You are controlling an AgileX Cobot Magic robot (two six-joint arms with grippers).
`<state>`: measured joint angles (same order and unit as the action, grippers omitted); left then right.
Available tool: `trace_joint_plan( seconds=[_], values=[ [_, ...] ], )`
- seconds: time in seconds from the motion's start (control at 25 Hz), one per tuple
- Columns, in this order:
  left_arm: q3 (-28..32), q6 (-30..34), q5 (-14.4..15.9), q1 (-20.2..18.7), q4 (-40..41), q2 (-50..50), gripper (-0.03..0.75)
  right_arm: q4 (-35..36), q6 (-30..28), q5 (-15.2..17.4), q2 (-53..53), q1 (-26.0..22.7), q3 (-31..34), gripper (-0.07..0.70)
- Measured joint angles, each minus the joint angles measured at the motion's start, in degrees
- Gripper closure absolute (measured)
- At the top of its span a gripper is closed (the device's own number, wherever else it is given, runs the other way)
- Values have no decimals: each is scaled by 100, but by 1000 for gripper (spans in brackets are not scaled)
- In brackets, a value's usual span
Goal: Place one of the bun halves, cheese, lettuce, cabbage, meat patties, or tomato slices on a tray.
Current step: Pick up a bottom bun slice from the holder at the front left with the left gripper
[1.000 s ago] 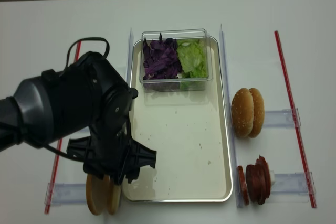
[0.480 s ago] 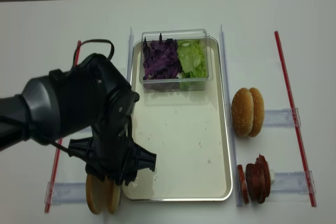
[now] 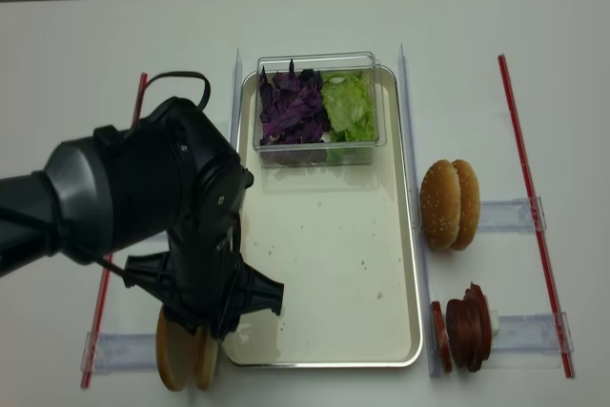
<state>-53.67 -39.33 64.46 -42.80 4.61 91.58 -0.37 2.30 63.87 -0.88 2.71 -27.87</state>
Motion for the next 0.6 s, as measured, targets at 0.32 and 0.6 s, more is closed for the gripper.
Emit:
trace_joint_plan(
  seconds=[0.32, 0.6],
  values=[
    [0, 0, 33, 0, -21, 0, 570, 0, 0, 0, 0, 0, 0, -61],
    [0, 0, 119, 0, -21, 0, 627, 0, 0, 0, 0, 0, 0, -62]
  ],
)
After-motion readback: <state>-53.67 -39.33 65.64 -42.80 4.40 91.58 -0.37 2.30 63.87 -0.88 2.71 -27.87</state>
